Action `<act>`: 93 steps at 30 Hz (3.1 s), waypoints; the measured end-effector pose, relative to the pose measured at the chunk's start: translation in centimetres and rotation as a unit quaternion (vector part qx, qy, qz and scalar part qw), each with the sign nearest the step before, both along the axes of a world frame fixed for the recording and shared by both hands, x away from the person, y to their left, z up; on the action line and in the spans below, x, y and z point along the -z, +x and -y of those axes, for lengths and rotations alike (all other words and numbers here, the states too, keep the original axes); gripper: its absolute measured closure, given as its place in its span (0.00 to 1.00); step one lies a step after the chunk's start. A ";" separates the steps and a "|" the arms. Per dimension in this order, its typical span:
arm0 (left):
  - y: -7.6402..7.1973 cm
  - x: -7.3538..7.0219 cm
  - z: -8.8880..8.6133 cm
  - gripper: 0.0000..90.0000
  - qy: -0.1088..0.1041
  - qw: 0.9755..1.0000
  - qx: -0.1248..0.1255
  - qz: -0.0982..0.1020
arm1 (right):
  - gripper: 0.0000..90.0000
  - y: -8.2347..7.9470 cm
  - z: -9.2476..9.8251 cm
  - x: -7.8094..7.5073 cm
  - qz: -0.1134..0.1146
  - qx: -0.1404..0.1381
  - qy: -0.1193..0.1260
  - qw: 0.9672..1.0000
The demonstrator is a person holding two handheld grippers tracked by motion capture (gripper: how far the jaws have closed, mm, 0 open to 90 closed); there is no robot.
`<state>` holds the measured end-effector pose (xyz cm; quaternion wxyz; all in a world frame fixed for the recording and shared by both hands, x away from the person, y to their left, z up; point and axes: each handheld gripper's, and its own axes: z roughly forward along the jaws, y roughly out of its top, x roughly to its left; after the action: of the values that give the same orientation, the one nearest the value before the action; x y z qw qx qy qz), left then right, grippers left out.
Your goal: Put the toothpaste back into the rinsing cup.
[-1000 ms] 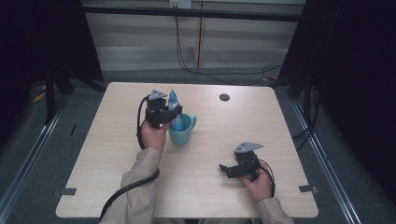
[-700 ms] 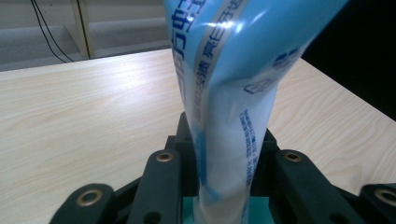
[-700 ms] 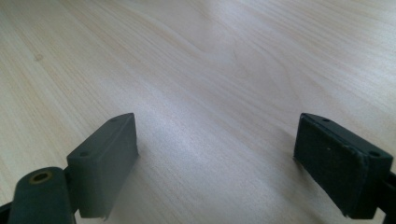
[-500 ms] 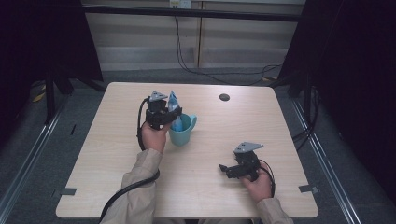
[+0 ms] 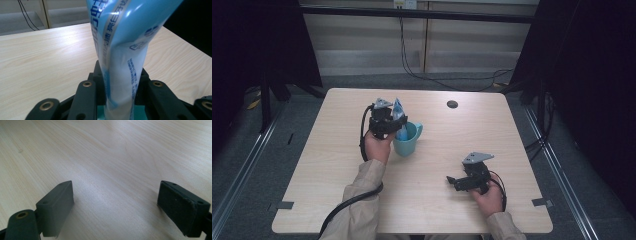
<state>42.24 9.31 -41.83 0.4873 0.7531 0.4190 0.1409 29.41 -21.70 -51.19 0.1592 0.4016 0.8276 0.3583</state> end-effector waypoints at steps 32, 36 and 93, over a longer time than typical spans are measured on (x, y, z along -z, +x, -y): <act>0.8 0.4 -0.9 0.74 -0.005 1.000 -0.012 -0.017 | 0.14 0.0 0.0 0.0 0.000 0.000 0.001 1.000; 0.9 0.5 -0.9 0.72 -0.005 1.000 -0.011 -0.017 | 0.14 0.0 0.0 0.0 0.000 0.000 0.001 1.000; 0.6 -0.4 -2.5 0.19 -0.037 0.999 -0.007 -0.039 | 0.14 0.0 0.0 0.0 0.000 -0.001 0.001 1.000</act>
<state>42.88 11.81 -41.45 0.4970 0.7366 0.4478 0.0993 29.43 -21.72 -51.20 0.1585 0.4013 0.8274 0.3595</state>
